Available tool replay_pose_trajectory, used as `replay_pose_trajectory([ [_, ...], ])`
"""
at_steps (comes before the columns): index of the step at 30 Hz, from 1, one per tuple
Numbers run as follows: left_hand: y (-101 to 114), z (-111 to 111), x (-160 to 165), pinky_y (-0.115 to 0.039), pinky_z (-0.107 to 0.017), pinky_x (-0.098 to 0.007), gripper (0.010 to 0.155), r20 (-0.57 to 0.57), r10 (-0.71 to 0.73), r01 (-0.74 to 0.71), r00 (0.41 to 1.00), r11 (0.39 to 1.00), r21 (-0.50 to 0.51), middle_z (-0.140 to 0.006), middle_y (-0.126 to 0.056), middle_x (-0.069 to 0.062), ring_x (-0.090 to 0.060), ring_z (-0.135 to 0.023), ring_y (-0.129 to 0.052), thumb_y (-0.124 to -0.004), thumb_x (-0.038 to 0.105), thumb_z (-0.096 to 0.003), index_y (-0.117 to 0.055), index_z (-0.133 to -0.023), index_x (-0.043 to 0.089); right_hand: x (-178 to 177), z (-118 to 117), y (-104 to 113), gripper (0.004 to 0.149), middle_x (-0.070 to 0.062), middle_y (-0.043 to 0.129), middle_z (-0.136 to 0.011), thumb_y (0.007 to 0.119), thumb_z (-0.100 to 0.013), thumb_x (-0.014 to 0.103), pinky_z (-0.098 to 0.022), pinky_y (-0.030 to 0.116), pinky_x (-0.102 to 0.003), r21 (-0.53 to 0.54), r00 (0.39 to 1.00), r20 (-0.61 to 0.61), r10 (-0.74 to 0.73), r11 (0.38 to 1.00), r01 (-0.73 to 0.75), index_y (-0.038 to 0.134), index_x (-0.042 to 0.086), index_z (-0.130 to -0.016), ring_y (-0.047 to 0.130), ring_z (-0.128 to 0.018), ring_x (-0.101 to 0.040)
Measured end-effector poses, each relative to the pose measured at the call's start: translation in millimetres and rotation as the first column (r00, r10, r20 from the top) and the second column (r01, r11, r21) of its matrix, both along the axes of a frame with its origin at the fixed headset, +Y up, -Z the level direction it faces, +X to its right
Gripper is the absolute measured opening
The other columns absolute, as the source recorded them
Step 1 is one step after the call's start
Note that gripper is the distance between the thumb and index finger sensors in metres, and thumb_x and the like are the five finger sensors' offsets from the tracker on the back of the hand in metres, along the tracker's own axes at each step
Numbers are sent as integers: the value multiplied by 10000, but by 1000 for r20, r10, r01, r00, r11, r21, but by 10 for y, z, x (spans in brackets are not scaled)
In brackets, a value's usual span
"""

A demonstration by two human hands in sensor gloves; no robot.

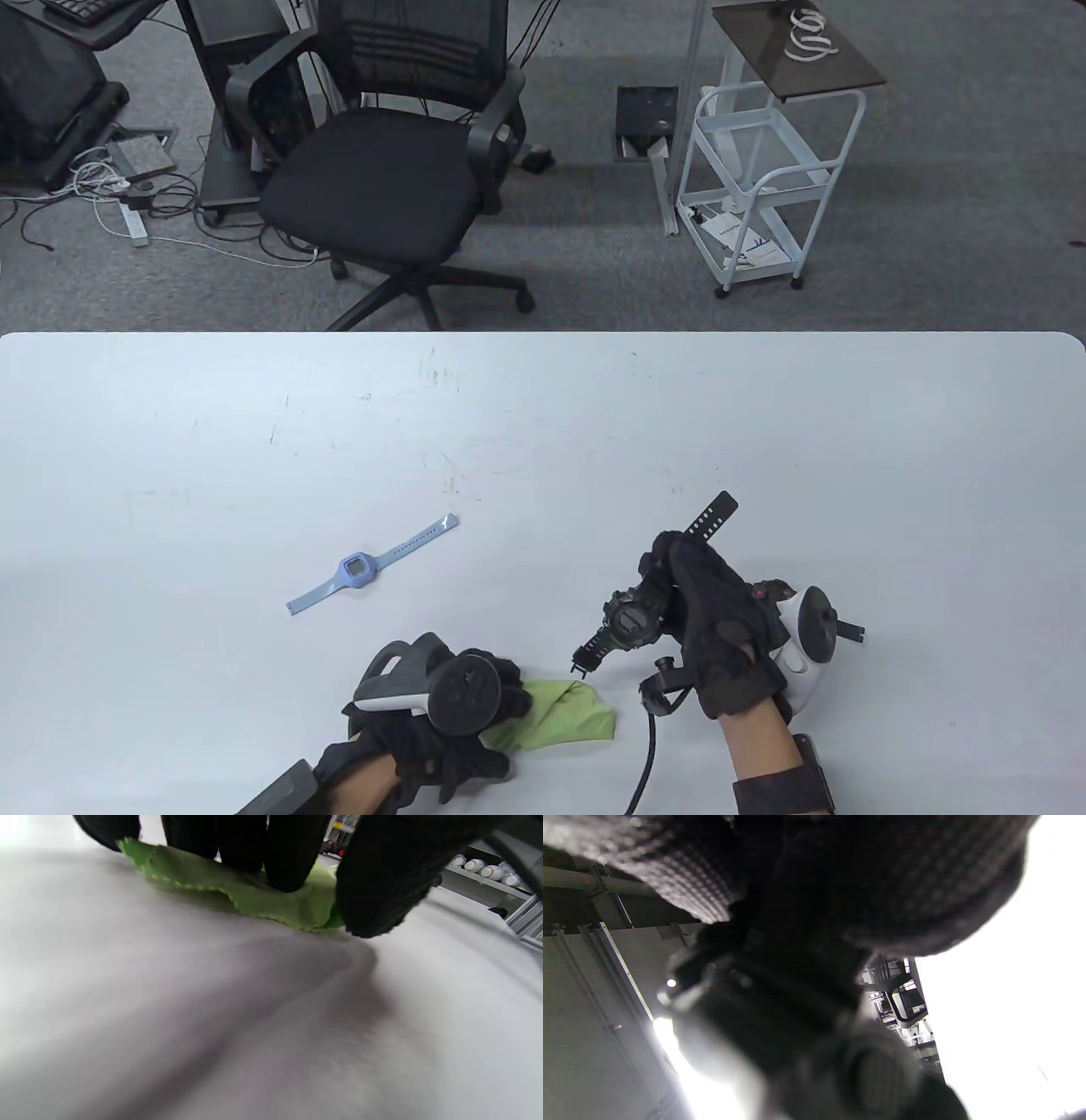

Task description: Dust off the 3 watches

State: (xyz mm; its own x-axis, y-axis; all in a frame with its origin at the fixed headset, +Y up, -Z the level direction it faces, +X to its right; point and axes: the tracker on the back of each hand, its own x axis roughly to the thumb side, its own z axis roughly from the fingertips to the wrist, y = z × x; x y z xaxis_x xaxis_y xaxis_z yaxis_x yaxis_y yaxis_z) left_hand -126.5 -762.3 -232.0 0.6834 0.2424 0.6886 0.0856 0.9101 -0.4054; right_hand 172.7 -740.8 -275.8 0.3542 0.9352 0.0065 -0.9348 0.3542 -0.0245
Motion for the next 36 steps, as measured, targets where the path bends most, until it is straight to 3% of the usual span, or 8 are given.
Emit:
replay_pose_trajectory([
  [4,-7,-35,6,-552,-698,-718,461,-30,85,-83,996,995,57,-1060,-718,-94,-416,-965,-688,-906,368,-489,-854,-901,170,-1,0,-1,453,-33,1044,-635,829,-491,462,-178,957,-303,-3,1000,-3,2,1000,-2,919,148,-805,1114,-343,-70],
  [11,95,-210,-284,-645,-657,-708,436,-231,362,-391,903,916,-93,-982,-848,-135,-435,-890,-835,-853,382,-498,-877,-853,130,22,-5,8,451,-32,1042,-637,826,-493,462,-181,956,-303,0,1000,3,-8,1000,8,918,150,-806,1113,-346,-70],
  [15,218,-338,-627,-684,-638,-706,443,-426,583,-680,692,725,-112,-971,-868,-146,-451,-879,-873,-848,401,-502,-881,-841,117,42,-8,17,453,-30,1040,-641,823,-493,462,-182,956,-301,1,1000,5,-29,1000,29,915,150,-809,1112,-348,-69],
  [18,280,-414,-924,-690,-635,-714,450,-565,689,-865,454,492,-95,-971,-866,-154,-472,-890,-871,-839,414,-510,-873,-839,108,49,-6,19,452,-29,1038,-643,819,-493,461,-182,957,-300,-4,999,8,-46,999,46,913,152,-810,1111,-348,-66],
  [20,258,-439,-1034,-695,-629,-717,450,-607,711,-913,356,402,-65,-967,-863,-152,-475,-886,-876,-832,417,-514,-867,-836,104,45,-5,23,452,-29,1038,-641,817,-492,459,-182,956,-299,-7,999,8,-50,999,50,911,153,-811,1110,-348,-65],
  [27,183,-424,-962,-702,-619,-728,457,-643,707,-943,294,323,-76,-981,-831,-144,-488,-889,-870,-802,429,-527,-836,-852,109,-1,4,1,452,-27,1035,-645,809,-491,455,-185,956,-299,-13,999,-23,-36,999,36,907,154,-813,1107,-350,-62],
  [31,181,-370,-793,-656,-633,-759,455,-622,740,-966,257,205,-156,-1019,-781,-143,-500,-955,-792,-790,419,-534,-816,-872,114,-72,3,-34,451,-26,1034,-645,802,-487,449,-186,955,-298,-27,998,-54,-34,999,32,903,157,-814,1104,-350,-57],
  [36,260,-250,-481,-557,-657,-808,449,-525,795,-942,304,167,-293,-1079,-688,-143,-502,-1052,-647,-781,408,-541,-802,-897,135,-216,11,-98,448,-21,1021,-664,773,-490,439,-197,952,-298,-57,992,-119,-32,998,26,882,169,-831,1096,-361,-55],
])
